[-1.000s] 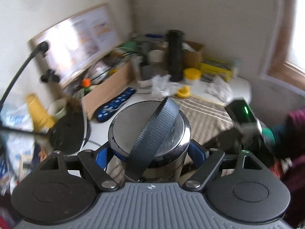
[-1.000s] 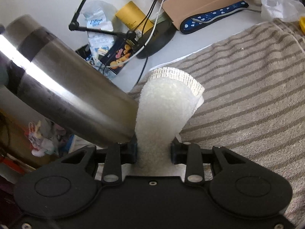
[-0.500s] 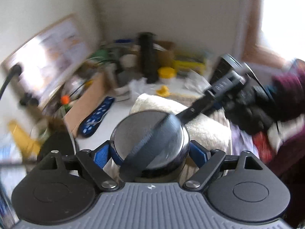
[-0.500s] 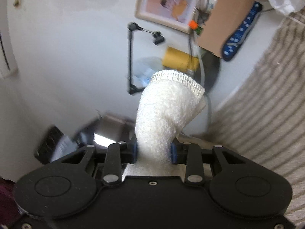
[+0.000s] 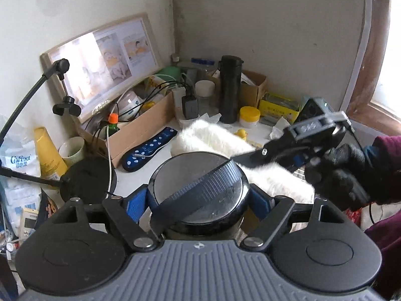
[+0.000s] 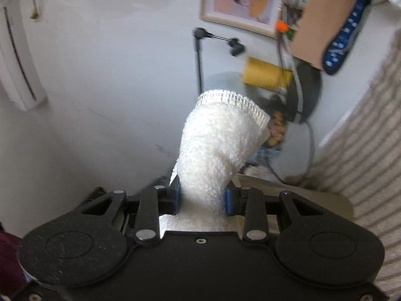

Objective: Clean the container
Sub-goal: 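Rub the cloth in the right gripper across the lid edge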

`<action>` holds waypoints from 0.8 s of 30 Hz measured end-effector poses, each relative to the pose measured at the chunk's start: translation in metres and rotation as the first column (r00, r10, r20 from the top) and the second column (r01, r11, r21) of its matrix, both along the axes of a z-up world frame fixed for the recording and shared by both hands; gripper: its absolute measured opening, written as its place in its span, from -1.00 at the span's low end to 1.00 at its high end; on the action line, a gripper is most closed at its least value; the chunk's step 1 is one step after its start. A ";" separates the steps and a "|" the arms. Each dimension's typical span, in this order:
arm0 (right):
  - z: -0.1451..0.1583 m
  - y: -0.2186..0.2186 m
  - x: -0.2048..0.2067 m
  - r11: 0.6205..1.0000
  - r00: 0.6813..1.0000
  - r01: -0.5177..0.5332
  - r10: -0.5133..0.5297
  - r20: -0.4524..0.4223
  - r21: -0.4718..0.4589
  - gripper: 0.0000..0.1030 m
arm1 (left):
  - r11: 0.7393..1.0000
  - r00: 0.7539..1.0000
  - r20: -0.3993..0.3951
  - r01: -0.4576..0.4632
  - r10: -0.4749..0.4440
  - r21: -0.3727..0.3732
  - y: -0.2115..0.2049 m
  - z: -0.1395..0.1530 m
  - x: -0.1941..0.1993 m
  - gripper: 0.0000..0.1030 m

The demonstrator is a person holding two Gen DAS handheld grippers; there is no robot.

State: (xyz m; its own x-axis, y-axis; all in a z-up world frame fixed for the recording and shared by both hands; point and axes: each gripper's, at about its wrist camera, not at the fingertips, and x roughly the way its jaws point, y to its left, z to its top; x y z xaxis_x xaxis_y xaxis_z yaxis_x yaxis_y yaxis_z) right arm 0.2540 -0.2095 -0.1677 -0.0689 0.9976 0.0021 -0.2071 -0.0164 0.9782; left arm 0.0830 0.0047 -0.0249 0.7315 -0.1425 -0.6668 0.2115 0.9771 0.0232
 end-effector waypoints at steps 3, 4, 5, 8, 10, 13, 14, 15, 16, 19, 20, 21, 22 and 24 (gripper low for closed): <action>-0.008 0.000 0.002 0.999 1.000 0.006 -0.005 0.007 -0.048 -0.37 | 1.000 1.000 0.007 0.004 -0.004 0.007 -0.002 -0.001 -0.002 0.61; -0.011 0.000 0.002 0.998 1.000 0.004 -0.003 0.012 -0.067 -0.37 | 1.000 1.000 0.009 0.006 -0.006 0.008 -0.003 -0.001 -0.002 0.61; -0.014 -0.001 0.002 0.996 1.000 0.003 -0.002 0.013 -0.084 -0.37 | 1.000 1.000 0.011 0.011 -0.011 0.011 -0.002 -0.001 -0.002 0.61; -0.021 0.000 0.002 0.990 0.999 -0.006 0.011 0.034 -0.141 -0.37 | 1.000 1.000 0.013 0.020 -0.020 0.008 0.001 -0.002 -0.001 0.61; -0.025 0.000 0.002 0.984 0.998 -0.011 0.021 0.054 -0.179 -0.37 | 1.000 1.000 0.014 0.024 -0.024 0.007 0.003 -0.003 0.001 0.61; -0.030 0.003 0.001 0.970 0.995 -0.009 0.032 0.094 -0.245 -0.37 | 1.000 1.000 0.015 0.025 -0.025 0.006 0.004 -0.005 0.000 0.61; -0.032 0.004 0.000 0.962 0.993 -0.006 0.038 0.114 -0.273 -0.37 | 1.000 1.000 0.015 0.025 -0.025 0.005 0.004 -0.005 0.000 0.61; -0.034 0.005 -0.001 0.955 0.991 -0.002 0.042 0.129 -0.298 -0.37 | 1.000 1.000 0.015 0.025 -0.025 0.005 0.004 -0.005 0.000 0.61; -0.037 0.007 -0.001 0.947 0.989 0.002 0.046 0.142 -0.322 -0.37 | 1.000 1.000 0.015 0.026 -0.026 0.005 0.004 -0.006 0.001 0.61; -0.045 0.012 -0.006 0.913 0.980 0.014 0.069 0.188 -0.407 -0.37 | 0.999 0.999 0.016 0.033 -0.033 0.008 0.004 -0.006 0.002 0.61; -0.048 0.012 -0.008 0.901 0.976 0.017 0.080 0.203 -0.434 -0.37 | 0.999 0.999 0.016 0.036 -0.036 0.010 0.004 -0.006 0.002 0.61; -0.050 0.014 -0.010 0.886 0.971 0.017 0.095 0.218 -0.463 -0.37 | 0.999 0.999 0.017 0.040 -0.040 0.011 0.004 -0.006 0.002 0.61; -0.053 0.015 -0.013 0.870 0.966 0.019 0.111 0.234 -0.492 -0.37 | 0.999 0.999 0.017 0.048 -0.048 0.014 0.004 -0.006 0.002 0.61; -0.058 0.022 -0.020 0.830 0.944 0.018 0.169 0.283 -0.558 -0.38 | 0.998 0.998 0.019 0.063 -0.063 0.020 0.003 -0.007 0.002 0.61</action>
State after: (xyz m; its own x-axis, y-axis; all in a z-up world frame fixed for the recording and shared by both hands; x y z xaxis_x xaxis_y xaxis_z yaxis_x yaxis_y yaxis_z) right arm 0.2341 -0.1879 -0.2260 -0.0473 0.8173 -0.5743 -0.5173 0.4718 0.7140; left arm 0.0847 0.0079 -0.0316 0.7343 -0.1759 -0.6556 0.2723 0.9611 0.0471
